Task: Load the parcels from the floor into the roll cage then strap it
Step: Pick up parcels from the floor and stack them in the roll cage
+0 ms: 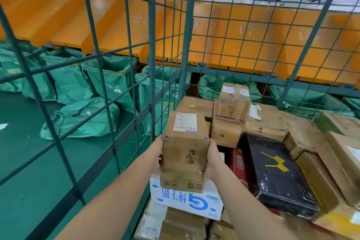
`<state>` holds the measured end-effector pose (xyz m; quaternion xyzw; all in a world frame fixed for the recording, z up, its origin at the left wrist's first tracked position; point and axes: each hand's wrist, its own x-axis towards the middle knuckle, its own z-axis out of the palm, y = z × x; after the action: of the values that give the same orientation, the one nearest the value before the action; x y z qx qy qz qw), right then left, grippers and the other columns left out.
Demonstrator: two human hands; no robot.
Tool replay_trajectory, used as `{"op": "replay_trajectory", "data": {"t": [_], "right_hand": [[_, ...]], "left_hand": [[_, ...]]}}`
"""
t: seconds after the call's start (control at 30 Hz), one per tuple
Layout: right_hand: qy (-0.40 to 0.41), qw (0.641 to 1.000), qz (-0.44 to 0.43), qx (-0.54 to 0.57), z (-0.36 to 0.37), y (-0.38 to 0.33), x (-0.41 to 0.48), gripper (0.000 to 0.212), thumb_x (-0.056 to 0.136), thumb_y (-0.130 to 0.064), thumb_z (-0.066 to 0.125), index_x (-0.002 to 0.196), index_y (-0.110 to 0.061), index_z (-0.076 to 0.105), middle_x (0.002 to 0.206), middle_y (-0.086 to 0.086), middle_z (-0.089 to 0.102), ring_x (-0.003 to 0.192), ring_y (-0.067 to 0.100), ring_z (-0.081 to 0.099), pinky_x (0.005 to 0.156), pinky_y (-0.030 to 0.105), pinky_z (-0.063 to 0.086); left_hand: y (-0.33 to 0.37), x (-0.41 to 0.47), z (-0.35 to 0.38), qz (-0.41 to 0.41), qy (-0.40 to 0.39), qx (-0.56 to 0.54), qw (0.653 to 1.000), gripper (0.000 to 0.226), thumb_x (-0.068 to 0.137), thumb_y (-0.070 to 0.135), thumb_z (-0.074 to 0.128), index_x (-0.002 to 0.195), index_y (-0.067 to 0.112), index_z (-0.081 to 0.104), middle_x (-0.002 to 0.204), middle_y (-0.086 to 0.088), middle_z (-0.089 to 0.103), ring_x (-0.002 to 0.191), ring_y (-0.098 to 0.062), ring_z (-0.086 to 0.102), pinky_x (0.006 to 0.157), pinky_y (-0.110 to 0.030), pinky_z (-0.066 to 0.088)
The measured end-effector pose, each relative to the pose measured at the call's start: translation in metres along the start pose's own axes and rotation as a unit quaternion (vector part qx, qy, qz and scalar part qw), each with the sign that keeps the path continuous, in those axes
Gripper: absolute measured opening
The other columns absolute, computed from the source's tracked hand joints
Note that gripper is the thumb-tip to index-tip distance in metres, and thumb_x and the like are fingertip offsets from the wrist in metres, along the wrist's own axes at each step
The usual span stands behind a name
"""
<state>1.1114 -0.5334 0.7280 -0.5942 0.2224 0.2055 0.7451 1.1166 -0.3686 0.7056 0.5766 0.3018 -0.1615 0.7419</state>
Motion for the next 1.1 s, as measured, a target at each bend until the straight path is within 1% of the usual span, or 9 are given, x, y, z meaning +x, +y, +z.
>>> {"op": "replay_trajectory", "data": {"t": [0.1, 0.17, 0.27, 0.57, 0.73, 0.87, 0.93, 1.0, 1.1], "right_hand": [[-0.013, 1.000, 0.000, 0.011, 0.006, -0.002, 0.006, 0.053, 0.101, -0.056, 0.034, 0.105, -0.019, 0.071, 0.078, 0.008, 0.075, 0.086, 0.028, 0.063, 0.068, 0.037, 0.049], [-0.023, 1.000, -0.001, 0.015, 0.013, -0.001, 0.004, 0.051, 0.102, -0.054, 0.032, 0.092, -0.020, 0.069, 0.065, 0.005, 0.072, 0.082, 0.026, 0.061, 0.065, 0.036, 0.047], [-0.023, 1.000, 0.001, 0.016, 0.021, -0.001, 0.006, 0.054, 0.102, -0.056, 0.030, 0.095, -0.021, 0.071, 0.073, 0.007, 0.074, 0.086, 0.028, 0.064, 0.067, 0.036, 0.050], [-0.029, 0.999, -0.018, 0.011, 0.023, 0.000, -0.020, 0.043, 0.104, -0.043, 0.036, 0.081, -0.016, 0.061, 0.047, 0.001, 0.064, 0.073, 0.021, 0.055, 0.059, 0.033, 0.042], [-0.043, 0.999, -0.025, 0.001, 0.012, 0.003, -0.038, 0.039, 0.104, -0.038, 0.037, 0.080, -0.015, 0.058, 0.058, 0.003, 0.064, 0.069, 0.017, 0.052, 0.052, 0.028, 0.041], [-0.074, 0.997, -0.028, -0.020, -0.001, 0.005, -0.054, 0.036, 0.106, -0.032, 0.035, 0.080, -0.015, 0.055, 0.072, 0.003, 0.057, 0.067, 0.016, 0.050, 0.042, 0.021, 0.043], [-0.096, 0.994, -0.024, -0.038, -0.010, 0.008, -0.057, 0.034, 0.105, -0.030, 0.036, 0.083, -0.016, 0.058, 0.073, 0.005, 0.060, 0.070, 0.017, 0.053, 0.051, 0.027, 0.043], [-0.119, 0.990, -0.016, -0.072, -0.021, 0.013, -0.059, 0.028, 0.104, -0.027, 0.036, 0.090, -0.017, 0.058, 0.085, 0.007, 0.062, 0.076, 0.017, 0.054, 0.058, 0.030, 0.042], [-0.145, 0.977, -0.014, -0.153, -0.037, 0.026, -0.062, 0.026, 0.104, -0.032, 0.041, 0.122, -0.017, 0.054, 0.116, 0.006, 0.058, 0.101, 0.022, 0.056, 0.088, 0.038, 0.046]], "left_hand": [[0.000, 0.013, -0.003, 0.029, 0.028, -0.042, 0.998, 0.048, 0.095, 0.051, 0.038, 0.115, 0.017, 0.066, 0.108, -0.015, 0.073, 0.102, -0.036, 0.067, 0.084, -0.059, 0.055], [-0.006, 0.041, -0.010, 0.046, 0.072, -0.072, 0.994, 0.056, 0.094, 0.050, 0.028, 0.127, 0.019, 0.059, 0.124, -0.014, 0.066, 0.112, -0.035, 0.062, 0.095, -0.058, 0.049], [-0.016, 0.062, -0.009, 0.043, 0.119, -0.143, 0.982, 0.064, 0.096, 0.049, 0.018, 0.148, 0.017, 0.037, 0.148, -0.011, 0.045, 0.132, -0.036, 0.044, 0.111, -0.056, 0.033], [-0.013, 0.028, 0.002, 0.040, 0.242, -0.194, 0.950, 0.056, 0.103, 0.039, 0.026, 0.151, 0.011, 0.027, 0.150, -0.014, 0.038, 0.132, -0.035, 0.041, 0.112, -0.046, 0.034], [-0.023, 0.018, 0.007, 0.063, 0.234, -0.190, 0.951, 0.060, 0.096, 0.045, 0.032, 0.148, 0.015, 0.031, 0.145, -0.012, 0.042, 0.126, -0.035, 0.046, 0.106, -0.051, 0.040], [-0.052, 0.128, -0.029, 0.071, 0.189, -0.167, 0.965, 0.077, 0.065, 0.059, 0.042, 0.136, 0.028, 0.048, 0.134, -0.010, 0.056, 0.113, -0.041, 0.056, 0.092, -0.062, 0.045], [-0.055, 0.095, -0.021, 0.068, 0.115, -0.151, 0.979, 0.069, 0.072, 0.054, 0.050, 0.132, 0.023, 0.056, 0.120, -0.013, 0.066, 0.105, -0.042, 0.062, 0.086, -0.062, 0.049], [-0.051, -0.017, 0.014, 0.057, 0.075, -0.139, 0.986, 0.047, 0.091, 0.043, 0.051, 0.124, 0.012, 0.061, 0.111, -0.014, 0.069, 0.098, -0.034, 0.065, 0.082, -0.048, 0.055], [-0.074, -0.065, 0.026, 0.066, 0.107, -0.094, 0.988, 0.050, 0.098, 0.046, 0.047, 0.133, 0.012, 0.053, 0.129, -0.008, 0.055, 0.111, -0.030, 0.056, 0.091, -0.042, 0.046]]}}
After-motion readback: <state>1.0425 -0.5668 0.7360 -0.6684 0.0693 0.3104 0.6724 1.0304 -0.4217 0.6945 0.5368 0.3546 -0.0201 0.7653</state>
